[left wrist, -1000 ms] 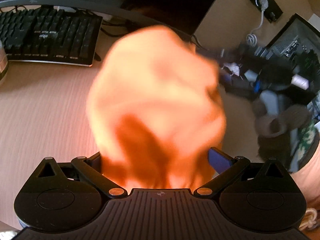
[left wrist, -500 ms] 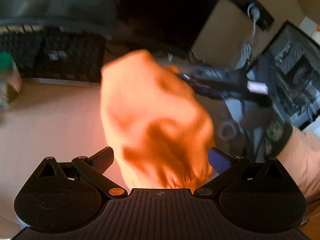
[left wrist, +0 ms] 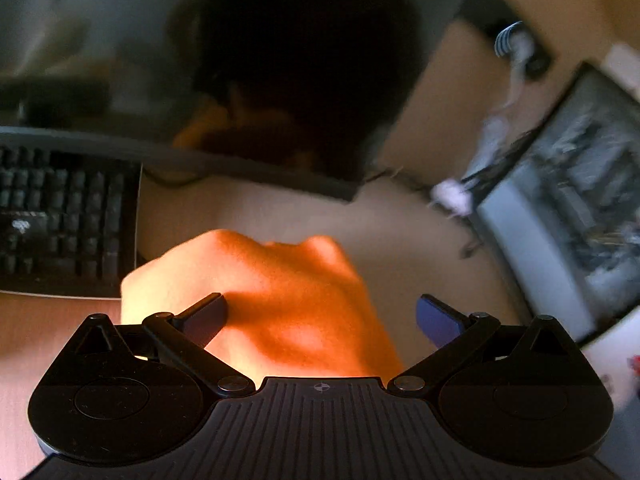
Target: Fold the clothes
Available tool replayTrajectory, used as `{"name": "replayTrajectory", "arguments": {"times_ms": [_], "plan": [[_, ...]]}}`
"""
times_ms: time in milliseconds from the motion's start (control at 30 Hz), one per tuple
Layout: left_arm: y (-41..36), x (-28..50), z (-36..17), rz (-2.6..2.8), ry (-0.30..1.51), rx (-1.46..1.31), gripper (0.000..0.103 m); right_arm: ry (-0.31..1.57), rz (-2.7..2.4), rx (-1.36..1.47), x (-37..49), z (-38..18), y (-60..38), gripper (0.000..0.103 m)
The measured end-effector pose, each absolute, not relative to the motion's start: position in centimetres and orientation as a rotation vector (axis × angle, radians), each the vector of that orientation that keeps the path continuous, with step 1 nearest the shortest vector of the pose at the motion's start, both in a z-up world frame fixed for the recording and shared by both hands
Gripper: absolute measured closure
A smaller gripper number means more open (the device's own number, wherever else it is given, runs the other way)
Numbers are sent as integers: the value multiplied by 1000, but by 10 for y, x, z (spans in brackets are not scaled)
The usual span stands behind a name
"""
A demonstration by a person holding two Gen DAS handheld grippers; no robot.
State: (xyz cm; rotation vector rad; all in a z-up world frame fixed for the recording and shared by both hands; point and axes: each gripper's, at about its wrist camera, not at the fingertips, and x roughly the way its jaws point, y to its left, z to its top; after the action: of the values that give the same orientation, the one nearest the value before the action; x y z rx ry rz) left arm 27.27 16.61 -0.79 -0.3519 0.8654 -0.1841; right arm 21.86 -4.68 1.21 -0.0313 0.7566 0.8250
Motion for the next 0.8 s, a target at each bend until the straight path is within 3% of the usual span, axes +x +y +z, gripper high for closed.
{"name": "replayTrajectory", "arguments": {"times_ms": [200,533,600,800], "plan": [[153,299,-24,-164,907,-262,0,843,681,-122,219,-18,-37,21],[152,234,13,-101,815,-111,0,754,653,44,235,17,-80,20],[160,224,15,-70,814,-122,0,751,625,105,248,19,-91,12],[171,185,8,-8,836,-165,0,777,543,166,290,14,-86,11]]}}
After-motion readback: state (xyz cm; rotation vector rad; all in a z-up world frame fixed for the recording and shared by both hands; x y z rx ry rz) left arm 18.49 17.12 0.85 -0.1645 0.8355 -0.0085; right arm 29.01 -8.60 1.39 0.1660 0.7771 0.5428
